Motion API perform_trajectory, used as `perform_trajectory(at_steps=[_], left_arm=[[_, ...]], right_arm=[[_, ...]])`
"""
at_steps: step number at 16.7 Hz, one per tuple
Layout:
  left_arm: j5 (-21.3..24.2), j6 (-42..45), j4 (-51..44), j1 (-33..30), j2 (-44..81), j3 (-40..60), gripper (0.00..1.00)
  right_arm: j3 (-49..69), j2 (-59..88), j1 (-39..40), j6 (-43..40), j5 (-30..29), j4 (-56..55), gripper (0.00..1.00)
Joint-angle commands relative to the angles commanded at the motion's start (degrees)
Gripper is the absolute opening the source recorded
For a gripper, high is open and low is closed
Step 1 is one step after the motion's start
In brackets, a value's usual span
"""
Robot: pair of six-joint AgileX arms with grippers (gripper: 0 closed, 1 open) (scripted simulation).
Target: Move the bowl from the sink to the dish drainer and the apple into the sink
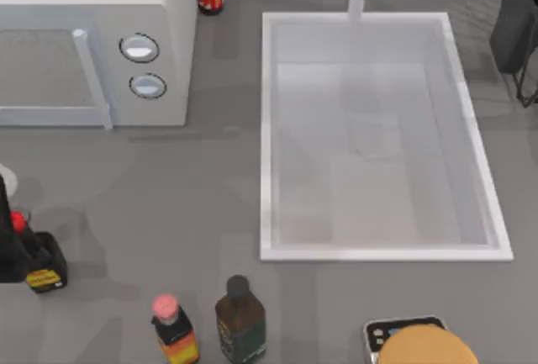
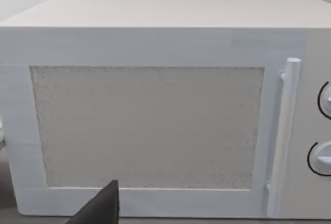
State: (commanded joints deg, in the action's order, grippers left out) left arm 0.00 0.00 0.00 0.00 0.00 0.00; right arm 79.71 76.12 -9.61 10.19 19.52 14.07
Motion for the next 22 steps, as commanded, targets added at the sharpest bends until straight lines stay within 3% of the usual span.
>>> perform_trajectory(at_steps=[3, 6, 15, 22], left_arm=[[0.0, 0.0, 0.0, 0.0, 0.0, 0.0, 1.0], [0.0, 0.0, 0.0, 0.0, 0.0, 0.0, 1.0], [0.0, 0.0, 0.0, 0.0, 0.0, 0.0, 1.0], [0.0, 0.0, 0.0, 0.0, 0.0, 0.0, 1.0]], right_arm=[[-2.37, -0.64, -9.64, -6.12, 2.35, -9.07, 0.0], [-3.77, -1.09, -14.03, -9.01, 3.16, -13.3, 0.0], [-6.06, 2.91, -13.7, -9.29, 2.09, -17.24, 0.0], [-14.77, 16.9, -11.1, -9.39, -0.84, -44.5, 0.0]])
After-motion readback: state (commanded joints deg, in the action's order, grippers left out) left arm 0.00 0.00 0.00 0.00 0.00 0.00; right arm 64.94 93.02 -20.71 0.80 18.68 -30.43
